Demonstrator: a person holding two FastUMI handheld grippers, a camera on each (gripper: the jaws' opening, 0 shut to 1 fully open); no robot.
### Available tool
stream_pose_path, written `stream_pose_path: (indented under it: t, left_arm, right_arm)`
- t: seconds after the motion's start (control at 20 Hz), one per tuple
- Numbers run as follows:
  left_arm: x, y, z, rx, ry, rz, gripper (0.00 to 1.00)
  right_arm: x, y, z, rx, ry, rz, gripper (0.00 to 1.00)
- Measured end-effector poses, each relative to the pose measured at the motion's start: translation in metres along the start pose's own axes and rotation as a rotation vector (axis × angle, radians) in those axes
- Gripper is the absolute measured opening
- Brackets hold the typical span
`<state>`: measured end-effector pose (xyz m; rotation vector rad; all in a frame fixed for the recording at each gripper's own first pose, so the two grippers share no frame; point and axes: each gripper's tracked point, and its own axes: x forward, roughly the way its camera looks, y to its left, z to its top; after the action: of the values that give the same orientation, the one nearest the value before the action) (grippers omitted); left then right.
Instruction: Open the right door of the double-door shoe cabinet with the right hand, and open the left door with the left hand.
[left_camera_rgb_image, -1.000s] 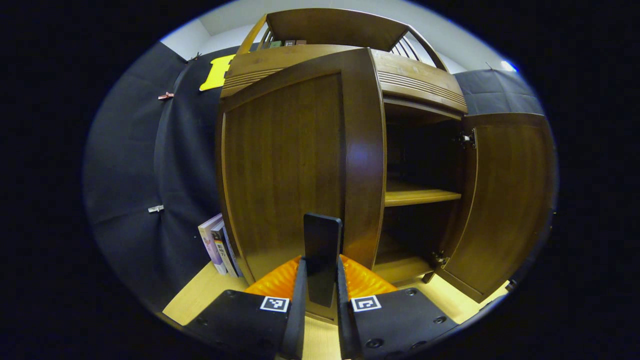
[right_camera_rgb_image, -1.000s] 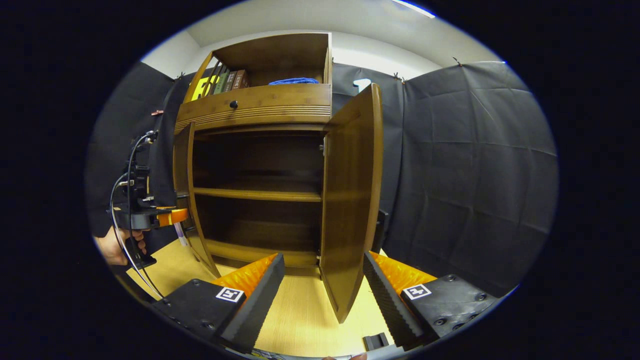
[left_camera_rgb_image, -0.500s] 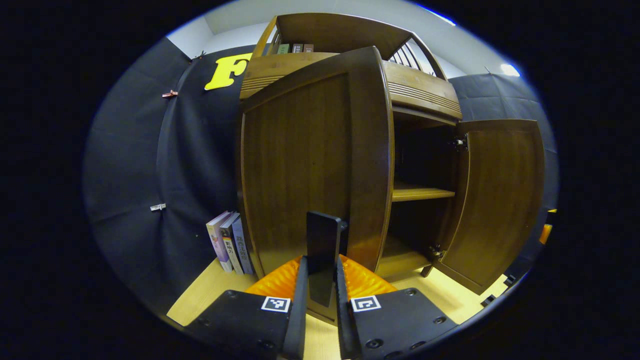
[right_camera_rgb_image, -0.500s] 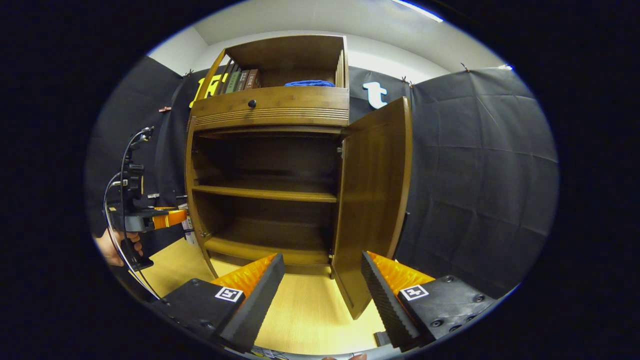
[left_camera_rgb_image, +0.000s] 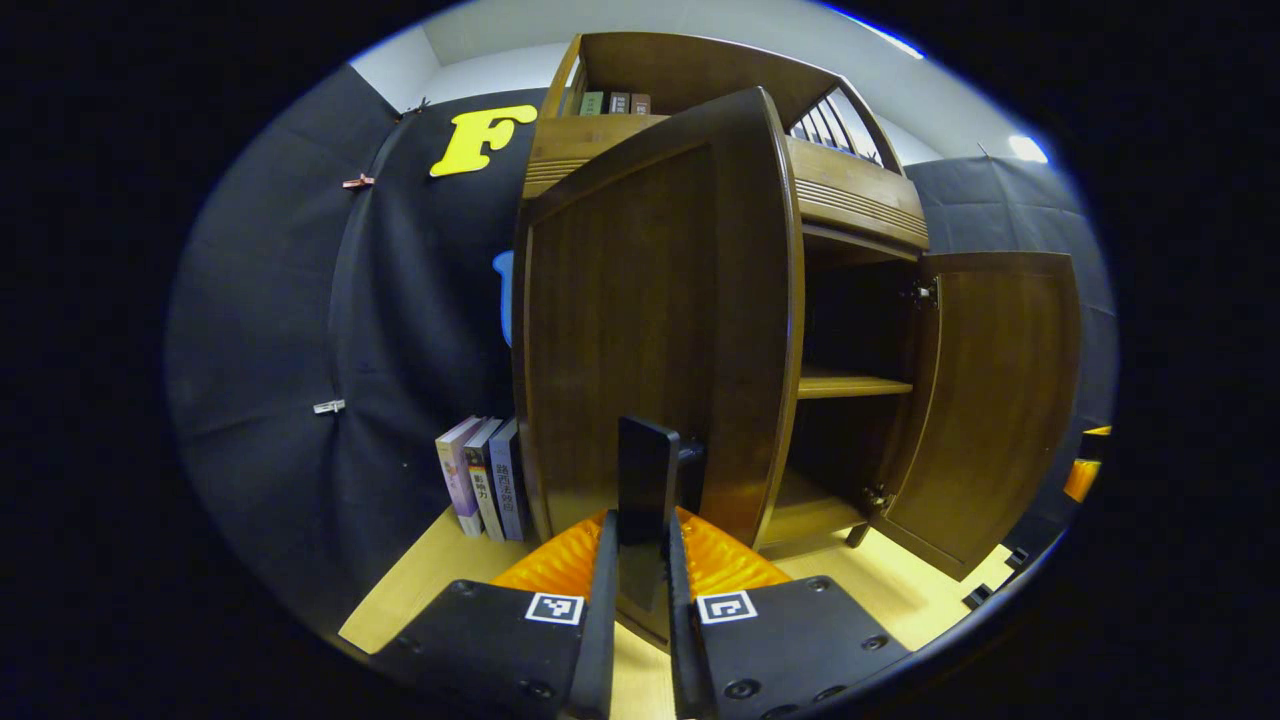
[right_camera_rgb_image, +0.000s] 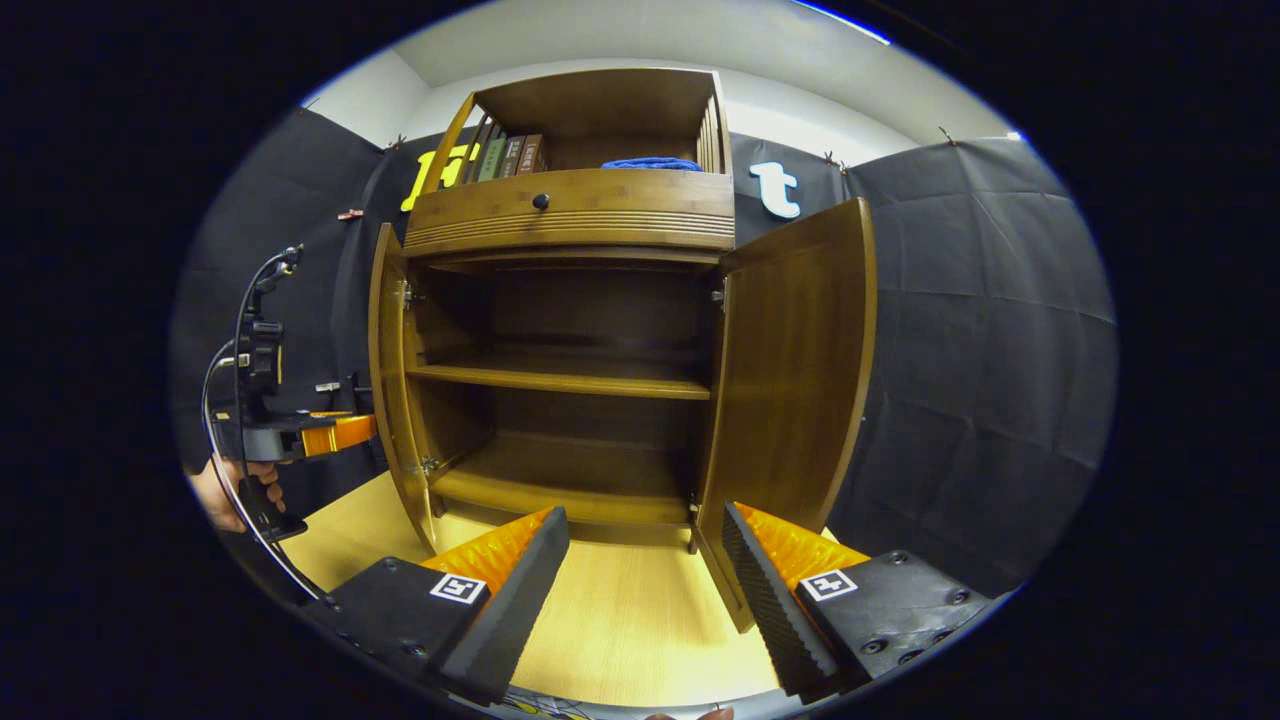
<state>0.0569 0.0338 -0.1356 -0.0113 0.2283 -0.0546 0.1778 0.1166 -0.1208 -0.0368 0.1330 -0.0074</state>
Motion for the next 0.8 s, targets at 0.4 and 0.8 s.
stream_pose_path:
  t: [0.4, 0.8]
  left_arm:
    - [-0.017, 0.024, -0.01, -0.009, 0.012, 0.019, 0.24]
    - [-0.034, 0.065, -0.014, -0.014, 0.009, 0.083, 0.23]
  right_arm:
    - [-0.007, 0.015, -0.009, -0.007, 0.012, 0.028, 0.96]
    - [-0.008, 0.026, -0.012, -0.018, 0.02, 0.054, 0.96]
